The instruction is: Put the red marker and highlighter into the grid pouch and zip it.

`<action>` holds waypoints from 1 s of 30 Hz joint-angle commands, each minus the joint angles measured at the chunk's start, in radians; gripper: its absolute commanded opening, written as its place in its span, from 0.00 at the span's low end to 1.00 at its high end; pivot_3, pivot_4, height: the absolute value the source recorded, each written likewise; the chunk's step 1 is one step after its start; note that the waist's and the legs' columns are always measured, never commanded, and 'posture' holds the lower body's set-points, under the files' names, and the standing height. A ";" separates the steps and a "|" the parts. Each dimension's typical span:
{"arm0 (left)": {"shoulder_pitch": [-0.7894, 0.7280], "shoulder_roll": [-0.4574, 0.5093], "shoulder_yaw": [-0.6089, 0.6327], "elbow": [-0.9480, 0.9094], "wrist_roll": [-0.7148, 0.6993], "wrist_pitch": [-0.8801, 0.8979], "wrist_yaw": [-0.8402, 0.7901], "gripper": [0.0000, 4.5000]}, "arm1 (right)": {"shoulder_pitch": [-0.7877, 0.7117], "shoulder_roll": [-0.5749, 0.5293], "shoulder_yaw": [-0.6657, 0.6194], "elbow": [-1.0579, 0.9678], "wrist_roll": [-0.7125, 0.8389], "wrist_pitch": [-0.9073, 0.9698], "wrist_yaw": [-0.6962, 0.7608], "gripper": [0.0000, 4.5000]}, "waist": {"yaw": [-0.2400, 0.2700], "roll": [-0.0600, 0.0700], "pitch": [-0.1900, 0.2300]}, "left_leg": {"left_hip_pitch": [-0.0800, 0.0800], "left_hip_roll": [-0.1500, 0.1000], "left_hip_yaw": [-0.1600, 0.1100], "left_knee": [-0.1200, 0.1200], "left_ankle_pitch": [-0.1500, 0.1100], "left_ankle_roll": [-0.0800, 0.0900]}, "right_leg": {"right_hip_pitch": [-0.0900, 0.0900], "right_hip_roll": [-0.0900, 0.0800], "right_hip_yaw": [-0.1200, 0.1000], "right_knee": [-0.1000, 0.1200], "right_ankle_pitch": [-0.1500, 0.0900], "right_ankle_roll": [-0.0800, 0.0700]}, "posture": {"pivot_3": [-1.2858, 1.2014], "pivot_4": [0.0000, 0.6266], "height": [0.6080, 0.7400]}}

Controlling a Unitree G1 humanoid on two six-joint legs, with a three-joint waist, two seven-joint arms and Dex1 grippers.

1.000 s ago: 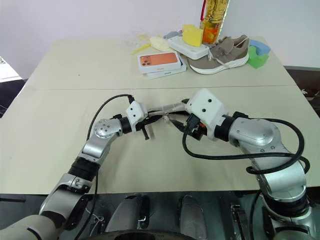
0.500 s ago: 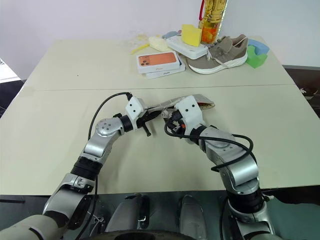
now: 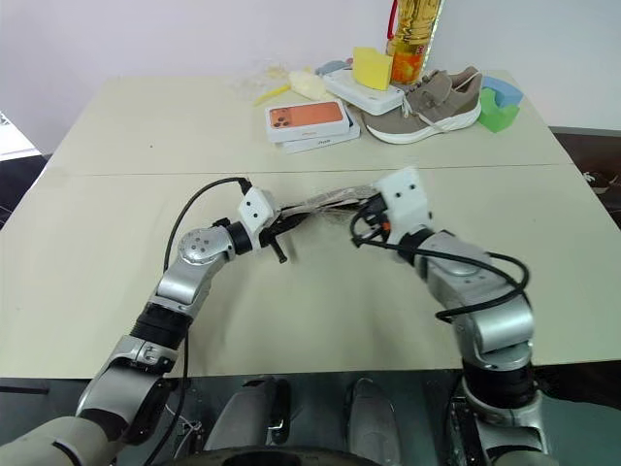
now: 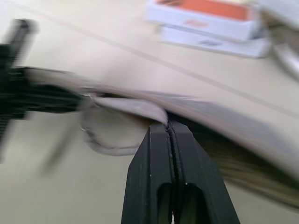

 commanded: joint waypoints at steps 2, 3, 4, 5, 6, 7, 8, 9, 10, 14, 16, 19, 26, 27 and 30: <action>-0.017 0.048 0.014 0.039 0.026 -0.087 -0.007 0.00 | -0.007 -0.141 -0.127 -0.019 -0.035 0.004 -0.001 0.01 | 0.000 0.000 0.000 | 0.000 0.000 0.000 0.000 0.000 0.000 | 0.000 0.000 0.000 0.000 0.000 0.000 | 0.52 0.24 1.00; -0.017 0.058 0.012 0.051 0.030 -0.103 -0.011 0.00 | 0.006 -0.182 -0.138 -0.003 -0.051 0.003 -0.003 0.01 | 0.000 0.000 0.000 | 0.000 0.000 0.000 0.000 0.000 0.000 | 0.000 0.000 0.000 0.000 0.000 0.000 | 0.52 0.24 1.00; -0.018 0.064 0.012 0.059 0.033 -0.115 -0.014 0.00 | 0.014 -0.208 -0.145 0.008 -0.059 0.002 -0.005 0.01 | 0.000 0.000 0.000 | 0.000 0.000 0.000 0.000 0.000 0.000 | 0.000 0.000 0.000 0.000 0.000 0.000 | 0.52 0.24 1.00; -0.018 0.070 0.011 0.069 0.036 -0.125 -0.016 0.00 | 0.026 -0.235 -0.148 0.020 -0.074 -0.006 -0.008 0.01 | 0.000 0.000 0.000 | 0.000 0.000 0.000 0.000 0.000 0.000 | 0.000 0.000 0.000 0.000 0.000 0.000 | 0.52 0.24 1.00; -0.017 0.078 0.011 0.075 0.037 -0.136 -0.021 0.00 | 0.043 -0.262 -0.152 0.033 -0.088 -0.013 -0.009 0.01 | 0.000 0.000 0.000 | 0.000 0.000 0.000 0.000 0.000 0.000 | 0.000 0.000 0.000 0.000 0.000 0.000 | 0.52 0.24 1.00; -0.014 0.087 0.011 0.082 0.039 -0.148 -0.025 0.00 | 0.064 -0.292 -0.147 0.043 -0.108 -0.018 -0.011 0.01 | 0.000 0.000 0.000 | 0.000 0.000 0.001 0.000 0.000 0.000 | 0.000 0.000 0.000 0.000 0.000 0.000 | 0.52 0.24 1.00; -0.010 0.096 0.011 0.086 0.043 -0.157 -0.029 0.00 | 0.090 -0.329 -0.132 0.050 -0.135 -0.027 -0.013 0.01 | 0.000 0.000 0.000 | 0.000 0.000 0.001 0.000 0.000 0.000 | 0.000 0.000 0.000 -0.001 0.000 0.000 | 0.52 0.24 1.00; -0.006 0.102 0.012 0.090 0.043 -0.164 -0.032 0.00 | 0.110 -0.351 -0.115 0.050 -0.147 -0.031 -0.011 0.01 | 0.000 0.000 0.000 | 0.000 0.000 0.001 0.000 0.000 0.000 | 0.000 0.000 0.000 -0.001 0.000 0.000 | 0.52 0.24 1.00; -0.001 0.105 0.014 0.088 0.041 -0.167 -0.035 0.00 | 0.128 -0.357 -0.101 0.032 -0.134 -0.020 0.003 0.01 | 0.000 0.000 0.000 | 0.000 0.000 0.001 -0.001 0.000 0.000 | 0.000 0.000 0.000 -0.001 0.000 0.000 | 0.52 0.24 1.00; 0.022 0.111 0.024 0.063 0.008 -0.146 -0.064 0.00 | 0.182 -0.344 -0.089 -0.027 -0.043 0.008 0.086 0.13 | -0.002 0.000 0.000 | 0.000 0.001 0.001 -0.001 0.000 0.000 | 0.000 0.000 0.000 -0.001 0.000 0.000 | 0.52 0.24 1.00; 0.046 0.121 0.039 0.032 -0.032 -0.106 -0.091 0.16 | 0.221 -0.342 -0.084 -0.053 -0.008 -0.009 0.135 0.30 | -0.001 0.000 0.000 | 0.000 0.001 0.001 -0.001 0.000 0.000 | 0.000 0.000 0.000 -0.001 0.000 0.000 | 0.52 0.24 1.00; 0.095 0.153 0.047 -0.019 -0.055 -0.049 -0.121 0.44 | 0.276 -0.352 -0.073 -0.076 -0.014 -0.085 0.165 0.64 | 0.000 0.000 0.000 | 0.000 0.001 0.001 -0.001 0.000 0.000 | 0.000 0.000 0.000 -0.001 0.000 0.000 | 0.52 0.24 1.00; 0.268 0.194 0.178 -0.159 -0.199 0.211 -0.081 0.77 | 0.452 -0.242 -0.230 -0.046 0.050 -0.304 0.224 0.88 | 0.001 0.000 0.000 | 0.000 0.001 0.000 -0.001 0.000 0.000 | 0.000 0.000 0.000 -0.001 0.000 0.000 | 0.52 0.24 1.00; 0.293 0.198 0.202 -0.180 -0.218 0.245 -0.066 0.77 | 0.471 -0.222 -0.262 -0.033 0.066 -0.327 0.233 0.88 | 0.000 0.000 0.000 | 0.000 0.001 0.000 0.000 0.000 0.000 | 0.000 0.000 0.000 -0.001 0.000 0.000 | 0.52 0.24 1.00; 0.383 0.212 0.307 -0.237 -0.269 0.321 0.003 0.77 | 0.537 -0.159 -0.375 0.045 0.123 -0.410 0.273 0.88 | -0.001 -0.001 0.000 | 0.002 0.002 0.000 0.000 0.000 0.000 | 0.002 0.000 0.001 -0.001 0.000 0.000 | 0.52 0.24 1.00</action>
